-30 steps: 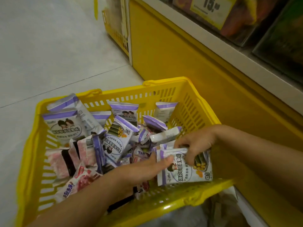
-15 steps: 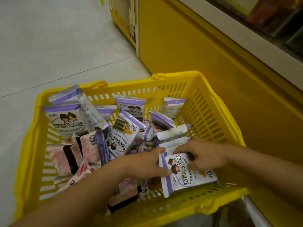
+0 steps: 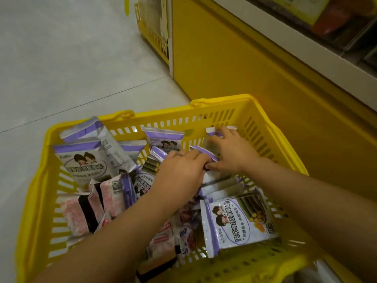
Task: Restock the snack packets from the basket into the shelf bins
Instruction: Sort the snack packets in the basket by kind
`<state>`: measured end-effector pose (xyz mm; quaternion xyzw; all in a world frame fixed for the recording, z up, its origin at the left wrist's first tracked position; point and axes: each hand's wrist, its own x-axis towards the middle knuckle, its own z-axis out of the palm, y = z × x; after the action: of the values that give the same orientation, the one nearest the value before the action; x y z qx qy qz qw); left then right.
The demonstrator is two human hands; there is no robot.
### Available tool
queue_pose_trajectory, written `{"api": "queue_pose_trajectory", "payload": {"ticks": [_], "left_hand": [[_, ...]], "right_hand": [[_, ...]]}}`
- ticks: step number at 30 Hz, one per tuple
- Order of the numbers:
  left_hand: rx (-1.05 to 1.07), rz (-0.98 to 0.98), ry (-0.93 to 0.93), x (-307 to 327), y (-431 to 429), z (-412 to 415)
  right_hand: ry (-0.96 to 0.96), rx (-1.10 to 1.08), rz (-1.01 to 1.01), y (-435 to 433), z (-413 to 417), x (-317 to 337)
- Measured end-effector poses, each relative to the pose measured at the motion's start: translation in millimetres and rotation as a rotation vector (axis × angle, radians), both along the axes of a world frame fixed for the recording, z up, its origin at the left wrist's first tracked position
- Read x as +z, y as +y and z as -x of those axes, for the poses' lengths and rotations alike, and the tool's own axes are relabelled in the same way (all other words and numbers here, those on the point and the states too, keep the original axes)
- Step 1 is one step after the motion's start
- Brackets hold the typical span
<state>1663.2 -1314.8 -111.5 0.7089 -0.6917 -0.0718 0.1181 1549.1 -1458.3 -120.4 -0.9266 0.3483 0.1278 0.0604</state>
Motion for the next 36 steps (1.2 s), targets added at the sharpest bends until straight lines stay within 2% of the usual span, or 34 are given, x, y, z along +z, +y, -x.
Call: {"api": "queue_pose_trajectory", "payload": {"ticks": [2, 6, 11, 15, 17, 20, 23, 25, 27, 29, 32, 34, 36], "left_hand": [[-0.008, 0.046, -0.122, -11, -5, -10], [-0.035, -0.094, -0.181, -29, -4, -16], [-0.028, -0.062, -0.185, -35, -4, -13], [-0.002, -0.083, -0.203, -39, -3, -14], [0.016, -0.091, -0.217, -39, -3, -14], [0.04, -0.021, -0.166, -35, 0, -16], [0.089, 0.194, 0.067, -23, 0, -17], [0.166, 0.285, 0.342, -11, -1, -14], [0.237, 0.301, 0.668, 4, 0, -10], [0.292, 0.285, 0.927, 21, 0, -5], [0.251, 0.046, 1.26, 36, 6, 2], [0.172, -0.24, 1.377, 36, 14, 9], [0.131, -0.432, 1.296, 25, 27, 22]], "right_hand": [[-0.066, -0.026, 0.043, -7, -1, -6], [-0.047, 0.041, 0.204, -12, -2, -10], [0.061, 0.069, 0.113, -18, -3, -14], [0.136, 0.122, 0.123, -18, -2, -11], [0.11, 0.141, 0.137, -17, -2, -6], [-0.04, 0.133, 0.147, -13, 1, 11], [-0.209, 0.067, 0.131, -6, 14, 40], [-0.386, -0.014, 0.059, 2, 28, 66], [-0.586, -0.097, -0.077, 8, 42, 91], [-0.787, -0.217, -0.331, 13, 54, 111], [-1.043, -0.499, -0.917, 27, 71, 118], [-0.952, -0.652, -1.092, 41, 84, 110], [-0.701, -0.661, -1.12, 54, 98, 99]]}}
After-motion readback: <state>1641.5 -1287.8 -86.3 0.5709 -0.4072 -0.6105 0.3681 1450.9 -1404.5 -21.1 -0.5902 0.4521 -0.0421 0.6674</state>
